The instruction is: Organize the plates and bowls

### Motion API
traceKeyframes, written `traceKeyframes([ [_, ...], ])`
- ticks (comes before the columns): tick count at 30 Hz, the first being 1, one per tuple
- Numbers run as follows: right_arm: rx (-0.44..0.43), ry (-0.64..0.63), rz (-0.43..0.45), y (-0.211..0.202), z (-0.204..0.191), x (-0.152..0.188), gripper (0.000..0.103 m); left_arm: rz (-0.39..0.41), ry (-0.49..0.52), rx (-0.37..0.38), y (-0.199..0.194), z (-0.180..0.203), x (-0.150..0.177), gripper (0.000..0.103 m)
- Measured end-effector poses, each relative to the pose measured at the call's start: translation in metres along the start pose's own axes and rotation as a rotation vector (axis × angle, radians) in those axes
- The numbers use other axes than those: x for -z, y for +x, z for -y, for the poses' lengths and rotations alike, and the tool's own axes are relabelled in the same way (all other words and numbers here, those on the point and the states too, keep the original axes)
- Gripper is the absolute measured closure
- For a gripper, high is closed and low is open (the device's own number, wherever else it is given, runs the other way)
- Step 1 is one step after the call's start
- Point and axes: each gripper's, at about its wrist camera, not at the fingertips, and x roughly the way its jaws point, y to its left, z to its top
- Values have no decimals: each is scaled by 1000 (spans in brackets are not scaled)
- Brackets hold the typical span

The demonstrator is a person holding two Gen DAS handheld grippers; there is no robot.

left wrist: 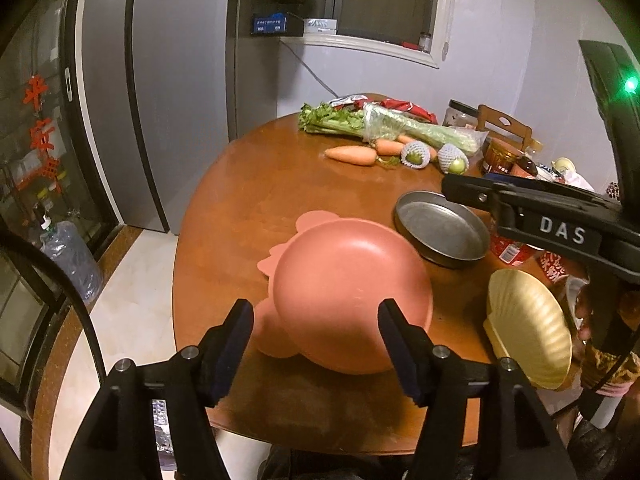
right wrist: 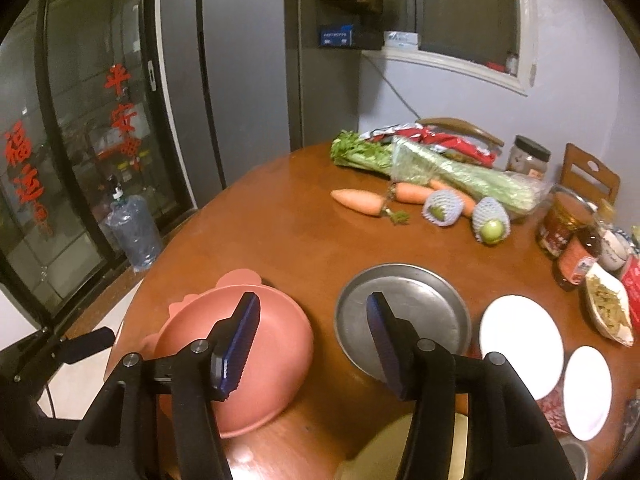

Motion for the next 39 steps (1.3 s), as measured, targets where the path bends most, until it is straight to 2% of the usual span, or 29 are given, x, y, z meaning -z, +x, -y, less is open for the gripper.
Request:
traceKeyframes([
  [9, 37, 24, 52, -42, 17, 16, 41, 30, 48, 17, -16, 26, 0, 38],
  [20, 134, 27, 79, -86, 37, 49, 40, 35, 117, 42, -23, 61, 2, 38],
  [29, 131, 83, 62, -102, 58, 77, 40, 10, 171, 64, -17, 85, 5, 38],
  [39, 108, 149, 31, -122, 51, 124, 40, -21, 209, 90, -3, 100, 7, 38],
])
